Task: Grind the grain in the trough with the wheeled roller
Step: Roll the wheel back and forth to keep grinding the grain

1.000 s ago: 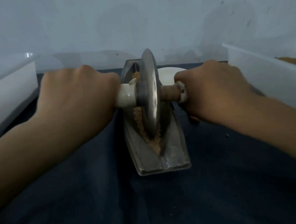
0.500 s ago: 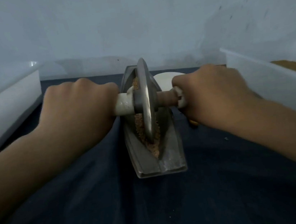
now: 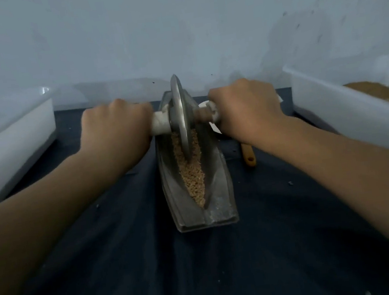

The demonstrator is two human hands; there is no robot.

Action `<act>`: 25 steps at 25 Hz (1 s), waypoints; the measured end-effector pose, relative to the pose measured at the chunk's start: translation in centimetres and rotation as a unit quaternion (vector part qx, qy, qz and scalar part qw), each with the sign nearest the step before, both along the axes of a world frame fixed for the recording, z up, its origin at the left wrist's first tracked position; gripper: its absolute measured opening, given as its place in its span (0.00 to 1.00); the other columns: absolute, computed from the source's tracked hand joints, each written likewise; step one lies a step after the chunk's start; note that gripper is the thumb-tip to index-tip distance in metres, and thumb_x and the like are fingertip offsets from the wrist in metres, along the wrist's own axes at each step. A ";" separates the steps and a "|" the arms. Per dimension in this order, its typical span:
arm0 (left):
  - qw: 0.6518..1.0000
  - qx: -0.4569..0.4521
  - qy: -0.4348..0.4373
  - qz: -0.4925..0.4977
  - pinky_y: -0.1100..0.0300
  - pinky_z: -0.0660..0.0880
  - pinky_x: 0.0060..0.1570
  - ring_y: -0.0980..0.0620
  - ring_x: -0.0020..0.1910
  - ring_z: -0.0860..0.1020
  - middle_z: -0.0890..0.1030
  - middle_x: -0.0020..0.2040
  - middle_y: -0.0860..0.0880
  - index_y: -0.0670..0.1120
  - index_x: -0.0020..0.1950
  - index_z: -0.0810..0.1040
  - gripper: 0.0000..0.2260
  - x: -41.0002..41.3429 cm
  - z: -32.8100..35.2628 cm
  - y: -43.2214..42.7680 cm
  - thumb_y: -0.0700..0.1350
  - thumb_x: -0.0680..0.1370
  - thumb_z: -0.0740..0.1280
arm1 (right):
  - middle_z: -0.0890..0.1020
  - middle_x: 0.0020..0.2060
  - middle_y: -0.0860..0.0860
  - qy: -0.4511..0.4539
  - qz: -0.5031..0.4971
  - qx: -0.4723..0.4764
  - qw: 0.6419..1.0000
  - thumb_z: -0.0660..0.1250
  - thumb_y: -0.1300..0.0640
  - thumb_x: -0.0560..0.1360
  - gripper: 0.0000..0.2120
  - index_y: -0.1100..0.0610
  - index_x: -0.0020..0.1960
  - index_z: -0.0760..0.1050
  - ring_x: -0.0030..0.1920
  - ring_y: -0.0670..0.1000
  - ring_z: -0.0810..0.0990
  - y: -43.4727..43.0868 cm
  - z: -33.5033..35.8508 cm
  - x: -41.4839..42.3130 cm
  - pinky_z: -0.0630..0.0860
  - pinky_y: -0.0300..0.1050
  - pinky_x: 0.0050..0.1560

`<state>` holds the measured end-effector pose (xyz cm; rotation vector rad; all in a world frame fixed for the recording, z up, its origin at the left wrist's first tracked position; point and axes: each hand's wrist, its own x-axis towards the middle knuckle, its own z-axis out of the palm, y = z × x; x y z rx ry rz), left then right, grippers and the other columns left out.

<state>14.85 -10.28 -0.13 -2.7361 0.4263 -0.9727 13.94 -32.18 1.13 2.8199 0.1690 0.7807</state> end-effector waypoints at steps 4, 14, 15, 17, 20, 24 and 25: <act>0.996 0.031 -0.023 -0.075 0.63 0.57 0.28 0.50 0.23 0.57 0.58 0.27 0.52 0.52 0.35 0.67 0.14 -5.0 0.4 2.9 0.50 0.67 0.73 | 0.57 0.23 0.42 -0.074 0.117 -0.002 0.990 0.65 0.53 0.59 0.13 0.47 0.32 0.60 0.23 0.43 0.53 -1.5 -0.1 -6.5 0.53 0.32 0.30; 1.000 -0.013 0.010 0.018 0.54 0.64 0.34 0.38 0.38 0.77 0.72 0.36 0.44 0.47 0.46 0.77 0.02 2.8 0.7 -1.2 0.43 0.76 0.65 | 0.72 0.37 0.53 -0.014 -0.035 0.020 0.999 0.65 0.59 0.76 0.03 0.52 0.46 0.73 0.38 0.57 0.74 0.5 -0.1 2.5 0.62 0.46 0.32; 1.000 -0.005 0.006 0.007 0.55 0.63 0.33 0.40 0.34 0.76 0.71 0.34 0.45 0.48 0.44 0.75 0.01 1.8 0.4 -0.7 0.44 0.76 0.66 | 0.72 0.36 0.51 -0.018 -0.019 0.012 1.000 0.66 0.58 0.75 0.06 0.51 0.42 0.70 0.37 0.57 0.74 0.3 -0.2 1.5 0.62 0.45 0.32; 0.999 0.015 -0.022 -0.036 0.60 0.58 0.28 0.46 0.25 0.65 0.65 0.29 0.49 0.51 0.38 0.69 0.09 -1.0 -0.2 0.7 0.46 0.73 0.69 | 0.70 0.28 0.47 -0.044 0.030 -0.011 0.999 0.71 0.56 0.68 0.16 0.51 0.34 0.63 0.28 0.53 0.70 -0.7 -0.8 -1.8 0.60 0.41 0.28; 0.995 0.030 -0.042 -0.080 0.65 0.50 0.30 0.52 0.24 0.54 0.55 0.27 0.52 0.51 0.33 0.67 0.15 -4.1 0.8 2.5 0.48 0.65 0.74 | 0.61 0.22 0.44 -0.043 0.073 0.001 0.996 0.74 0.54 0.54 0.20 0.47 0.31 0.61 0.21 0.45 0.58 -1.7 -0.7 -6.7 0.56 0.32 0.29; 0.998 0.041 -0.039 -0.038 0.64 0.53 0.28 0.50 0.23 0.57 0.56 0.27 0.51 0.50 0.34 0.70 0.11 -2.0 -0.3 1.6 0.46 0.67 0.73 | 0.63 0.24 0.47 -0.031 0.023 0.000 0.999 0.74 0.57 0.60 0.16 0.50 0.33 0.65 0.23 0.49 0.60 -1.3 -1.3 -4.2 0.54 0.35 0.29; 0.998 0.033 -0.039 -0.027 0.61 0.57 0.28 0.48 0.24 0.62 0.59 0.28 0.51 0.49 0.36 0.72 0.08 -0.4 -0.5 1.1 0.45 0.70 0.71 | 0.65 0.26 0.48 -0.051 0.007 -0.010 0.999 0.73 0.58 0.65 0.13 0.51 0.36 0.67 0.25 0.51 0.62 -0.8 -1.2 -2.2 0.54 0.37 0.29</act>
